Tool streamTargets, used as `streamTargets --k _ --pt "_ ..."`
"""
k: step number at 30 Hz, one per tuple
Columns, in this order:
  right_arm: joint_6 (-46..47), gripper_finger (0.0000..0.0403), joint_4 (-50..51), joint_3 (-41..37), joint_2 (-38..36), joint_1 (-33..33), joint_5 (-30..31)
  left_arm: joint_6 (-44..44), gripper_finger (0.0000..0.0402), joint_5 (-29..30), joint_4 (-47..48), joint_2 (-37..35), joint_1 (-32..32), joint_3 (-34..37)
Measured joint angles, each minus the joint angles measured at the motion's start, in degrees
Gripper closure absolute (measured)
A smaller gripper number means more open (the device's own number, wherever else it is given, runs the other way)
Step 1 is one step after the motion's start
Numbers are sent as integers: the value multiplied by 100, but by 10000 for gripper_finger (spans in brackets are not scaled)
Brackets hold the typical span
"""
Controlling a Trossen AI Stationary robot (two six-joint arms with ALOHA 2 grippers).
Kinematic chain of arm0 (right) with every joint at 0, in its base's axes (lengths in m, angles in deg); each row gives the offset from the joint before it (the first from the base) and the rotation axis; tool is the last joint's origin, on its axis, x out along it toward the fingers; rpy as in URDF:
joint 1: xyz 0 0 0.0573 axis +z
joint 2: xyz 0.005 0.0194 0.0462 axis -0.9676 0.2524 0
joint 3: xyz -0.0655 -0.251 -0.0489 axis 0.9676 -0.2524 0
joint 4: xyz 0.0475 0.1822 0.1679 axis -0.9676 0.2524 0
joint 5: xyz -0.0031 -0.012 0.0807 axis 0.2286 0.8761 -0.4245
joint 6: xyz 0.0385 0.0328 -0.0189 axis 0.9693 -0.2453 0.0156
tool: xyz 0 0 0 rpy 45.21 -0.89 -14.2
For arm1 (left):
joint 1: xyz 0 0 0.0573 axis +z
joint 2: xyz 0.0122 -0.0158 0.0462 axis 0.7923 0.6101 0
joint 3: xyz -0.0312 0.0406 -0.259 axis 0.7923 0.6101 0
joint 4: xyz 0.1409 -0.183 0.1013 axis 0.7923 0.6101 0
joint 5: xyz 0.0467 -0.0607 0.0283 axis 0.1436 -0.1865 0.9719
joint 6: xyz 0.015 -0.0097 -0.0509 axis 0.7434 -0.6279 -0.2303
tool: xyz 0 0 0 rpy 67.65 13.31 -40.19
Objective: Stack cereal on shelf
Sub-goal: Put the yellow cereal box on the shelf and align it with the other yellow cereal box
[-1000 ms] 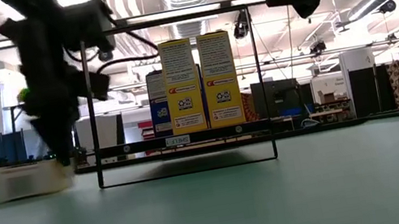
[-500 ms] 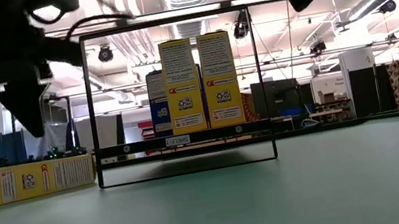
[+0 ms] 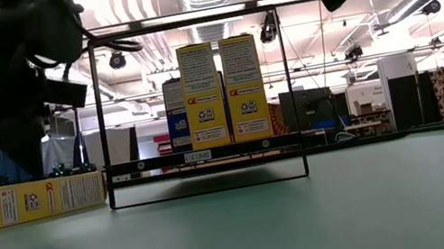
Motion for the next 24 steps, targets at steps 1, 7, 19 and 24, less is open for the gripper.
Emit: streamTargets --k 1,7,19,24 --pt "-1 394 0 0 0 0 0 21 402 -77 -47 0 1 0" --pt "2 394 0 2 0 0 0 57 402 -568 -192 0 -60 1" --pt "15 394 0 9 0 0 0 62 402 -1681 -767 -1 -802 -308" --pt "19 394 -2 9 0 1 0 101 402 -1729 -1447 2 -1206 -589"
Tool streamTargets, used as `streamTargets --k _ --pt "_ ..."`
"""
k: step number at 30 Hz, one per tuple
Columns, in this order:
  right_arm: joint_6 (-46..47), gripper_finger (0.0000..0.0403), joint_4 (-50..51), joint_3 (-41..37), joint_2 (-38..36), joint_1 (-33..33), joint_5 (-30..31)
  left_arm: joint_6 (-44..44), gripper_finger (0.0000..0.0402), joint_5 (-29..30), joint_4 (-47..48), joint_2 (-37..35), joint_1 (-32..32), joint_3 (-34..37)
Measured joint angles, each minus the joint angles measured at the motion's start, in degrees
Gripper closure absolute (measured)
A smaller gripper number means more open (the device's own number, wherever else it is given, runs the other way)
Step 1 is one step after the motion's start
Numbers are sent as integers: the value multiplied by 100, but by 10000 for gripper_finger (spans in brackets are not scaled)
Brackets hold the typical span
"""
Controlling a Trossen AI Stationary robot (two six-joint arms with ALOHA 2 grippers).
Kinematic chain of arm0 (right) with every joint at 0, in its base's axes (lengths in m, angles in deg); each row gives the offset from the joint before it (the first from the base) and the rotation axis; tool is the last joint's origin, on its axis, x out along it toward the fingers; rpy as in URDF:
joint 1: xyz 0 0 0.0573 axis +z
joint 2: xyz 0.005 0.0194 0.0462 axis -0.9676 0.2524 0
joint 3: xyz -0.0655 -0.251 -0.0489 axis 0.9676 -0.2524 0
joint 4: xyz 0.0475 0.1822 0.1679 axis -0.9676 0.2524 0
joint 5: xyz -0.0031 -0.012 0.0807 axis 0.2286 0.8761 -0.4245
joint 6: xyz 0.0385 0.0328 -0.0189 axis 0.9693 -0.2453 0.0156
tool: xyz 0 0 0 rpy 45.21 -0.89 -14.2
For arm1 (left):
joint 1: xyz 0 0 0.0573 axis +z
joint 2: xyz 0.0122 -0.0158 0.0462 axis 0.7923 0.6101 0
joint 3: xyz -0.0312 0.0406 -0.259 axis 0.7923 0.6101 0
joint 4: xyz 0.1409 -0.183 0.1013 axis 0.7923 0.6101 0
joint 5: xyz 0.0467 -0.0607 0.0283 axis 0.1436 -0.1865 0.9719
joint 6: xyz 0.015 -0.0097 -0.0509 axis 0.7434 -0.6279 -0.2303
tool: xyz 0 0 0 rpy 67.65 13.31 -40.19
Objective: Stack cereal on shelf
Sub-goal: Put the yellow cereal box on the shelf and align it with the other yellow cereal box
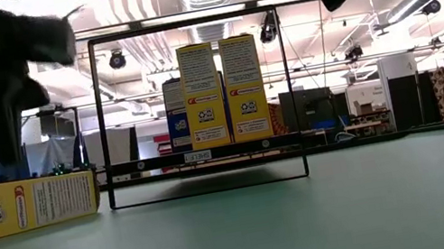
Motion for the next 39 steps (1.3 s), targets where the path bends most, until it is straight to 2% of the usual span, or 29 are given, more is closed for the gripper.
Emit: streamTargets --k 5,10,17,21,26,30,35,39 --pt "69 394 -43 0 0 -1 0 182 402 110 -260 50 -330 -312" --pt "92 394 -116 0 -2 10 -2 197 402 936 333 84 -519 -512" --pt "91 394 -129 0 -2 10 -2 -667 402 1823 1366 90 -536 -159" --pt "90 394 -129 0 0 10 -2 -1064 402 1880 1356 90 -536 214" --pt "93 394 -129 0 0 10 -2 -1076 402 1846 646 91 -536 639" --pt "121 394 -130 0 0 10 -2 -625 402 1788 -146 90 -533 773" --pt "152 394 -129 0 0 10 -2 126 402 1407 -1022 90 -541 775" --pt "212 394 -129 0 0 10 -2 526 402 1383 -1773 90 -547 728"
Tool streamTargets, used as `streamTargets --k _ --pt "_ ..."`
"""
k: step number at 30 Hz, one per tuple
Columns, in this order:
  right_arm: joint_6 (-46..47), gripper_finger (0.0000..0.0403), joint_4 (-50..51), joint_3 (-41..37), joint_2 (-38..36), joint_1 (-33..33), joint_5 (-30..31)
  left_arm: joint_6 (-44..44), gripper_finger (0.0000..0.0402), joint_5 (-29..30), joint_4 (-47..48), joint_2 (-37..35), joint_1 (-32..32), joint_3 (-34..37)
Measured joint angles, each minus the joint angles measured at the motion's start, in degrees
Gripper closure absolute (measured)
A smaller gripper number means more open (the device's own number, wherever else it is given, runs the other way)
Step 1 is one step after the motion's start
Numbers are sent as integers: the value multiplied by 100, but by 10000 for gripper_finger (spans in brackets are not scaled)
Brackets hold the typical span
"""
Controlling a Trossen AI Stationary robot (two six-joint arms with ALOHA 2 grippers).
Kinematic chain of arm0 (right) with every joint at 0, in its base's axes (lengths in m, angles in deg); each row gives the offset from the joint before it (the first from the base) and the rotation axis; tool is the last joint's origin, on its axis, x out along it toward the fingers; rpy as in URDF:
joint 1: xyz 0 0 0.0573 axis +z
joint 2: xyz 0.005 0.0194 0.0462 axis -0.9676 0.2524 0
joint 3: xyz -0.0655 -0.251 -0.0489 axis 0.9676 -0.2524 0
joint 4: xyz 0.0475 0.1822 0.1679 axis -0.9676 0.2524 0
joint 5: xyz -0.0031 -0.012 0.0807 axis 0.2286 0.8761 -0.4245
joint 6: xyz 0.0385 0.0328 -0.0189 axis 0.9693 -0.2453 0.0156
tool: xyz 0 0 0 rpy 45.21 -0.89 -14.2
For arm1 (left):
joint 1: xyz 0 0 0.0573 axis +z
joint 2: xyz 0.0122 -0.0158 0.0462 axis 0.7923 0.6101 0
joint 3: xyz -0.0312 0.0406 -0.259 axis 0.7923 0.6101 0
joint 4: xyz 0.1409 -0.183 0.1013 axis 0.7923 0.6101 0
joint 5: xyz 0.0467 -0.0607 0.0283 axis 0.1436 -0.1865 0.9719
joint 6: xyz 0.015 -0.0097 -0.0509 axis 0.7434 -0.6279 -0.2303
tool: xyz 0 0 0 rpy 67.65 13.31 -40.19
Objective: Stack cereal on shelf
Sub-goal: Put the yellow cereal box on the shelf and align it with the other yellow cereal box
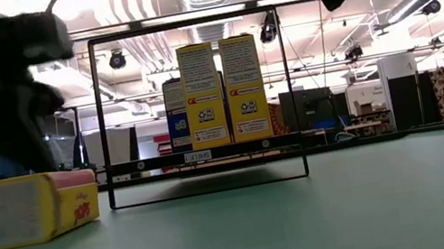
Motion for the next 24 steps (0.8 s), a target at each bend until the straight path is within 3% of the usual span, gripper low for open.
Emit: streamTargets --k 4,9,15,19,24 --pt "299 394 0 -3 0 0 -7 325 402 -49 -300 0 -28 -131" --pt "992 394 -2 -196 46 271 -12 281 402 -203 574 -20 -91 -626" --pt "2212 394 9 -435 301 882 1 -348 401 -779 1836 -26 -472 -1147" --pt "2951 394 -276 -433 696 1239 -2 -856 401 -1206 2062 -29 -913 -1132" --pt "3611 394 -811 -285 1425 1586 1 -1512 402 -1217 2148 -13 -1475 -1002"
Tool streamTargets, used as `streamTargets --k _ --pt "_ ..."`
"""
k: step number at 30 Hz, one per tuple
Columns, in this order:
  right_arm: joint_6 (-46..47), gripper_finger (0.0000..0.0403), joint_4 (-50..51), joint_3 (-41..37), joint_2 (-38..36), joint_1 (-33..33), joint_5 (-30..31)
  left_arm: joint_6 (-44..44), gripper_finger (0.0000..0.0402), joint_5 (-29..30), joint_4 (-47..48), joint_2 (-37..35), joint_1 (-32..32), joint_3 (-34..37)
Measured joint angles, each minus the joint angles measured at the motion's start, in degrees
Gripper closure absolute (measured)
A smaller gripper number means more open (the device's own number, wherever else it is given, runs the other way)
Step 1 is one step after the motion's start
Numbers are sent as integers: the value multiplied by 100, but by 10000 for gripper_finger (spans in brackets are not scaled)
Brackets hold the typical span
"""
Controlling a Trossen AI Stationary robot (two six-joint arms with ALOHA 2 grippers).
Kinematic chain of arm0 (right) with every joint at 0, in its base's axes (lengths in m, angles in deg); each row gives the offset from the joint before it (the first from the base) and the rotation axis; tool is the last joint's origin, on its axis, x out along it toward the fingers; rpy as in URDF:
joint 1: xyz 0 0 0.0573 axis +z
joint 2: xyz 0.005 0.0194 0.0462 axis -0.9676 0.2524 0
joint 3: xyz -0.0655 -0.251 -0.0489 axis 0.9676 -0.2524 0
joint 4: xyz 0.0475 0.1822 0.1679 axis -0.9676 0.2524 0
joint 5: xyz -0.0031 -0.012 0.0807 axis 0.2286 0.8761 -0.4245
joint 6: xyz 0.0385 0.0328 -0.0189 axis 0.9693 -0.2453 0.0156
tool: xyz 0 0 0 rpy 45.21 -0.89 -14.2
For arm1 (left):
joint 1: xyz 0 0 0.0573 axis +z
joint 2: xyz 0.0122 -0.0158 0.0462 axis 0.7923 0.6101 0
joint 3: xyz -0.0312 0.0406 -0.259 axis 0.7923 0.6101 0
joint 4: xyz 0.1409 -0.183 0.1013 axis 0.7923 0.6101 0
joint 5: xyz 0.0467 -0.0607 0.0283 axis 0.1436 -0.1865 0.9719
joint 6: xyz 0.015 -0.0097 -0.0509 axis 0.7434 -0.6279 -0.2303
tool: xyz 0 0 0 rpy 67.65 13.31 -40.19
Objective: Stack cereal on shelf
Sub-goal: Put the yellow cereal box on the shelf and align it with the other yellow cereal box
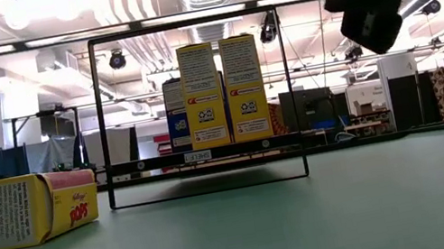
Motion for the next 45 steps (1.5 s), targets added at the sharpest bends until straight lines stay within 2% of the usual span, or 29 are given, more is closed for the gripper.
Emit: streamTargets --k 4,9,19,26,32,37,41,45 --pt "393 394 -12 269 601 236 -1 -419 402 280 210 2 -253 104" --pt "879 394 -92 671 1322 498 2 -449 401 349 198 9 -316 444" --pt "1730 394 -93 1244 2397 946 8 -381 402 1017 -564 9 -313 988" --pt "2348 394 -83 1297 2688 1024 233 -230 401 1536 -1363 9 -295 1225" --pt "2609 394 -94 1297 2800 1024 766 -177 401 2130 -1897 40 -293 1242" --pt "2724 394 -89 1334 2913 1014 1203 -15 401 2200 -2373 368 -256 1186" --pt "2736 390 -81 1389 2955 970 1293 -7 401 2201 -2825 812 -180 1180" --pt "2721 368 -90 1485 2959 905 1320 145 401 2234 -3228 1218 -90 1172"
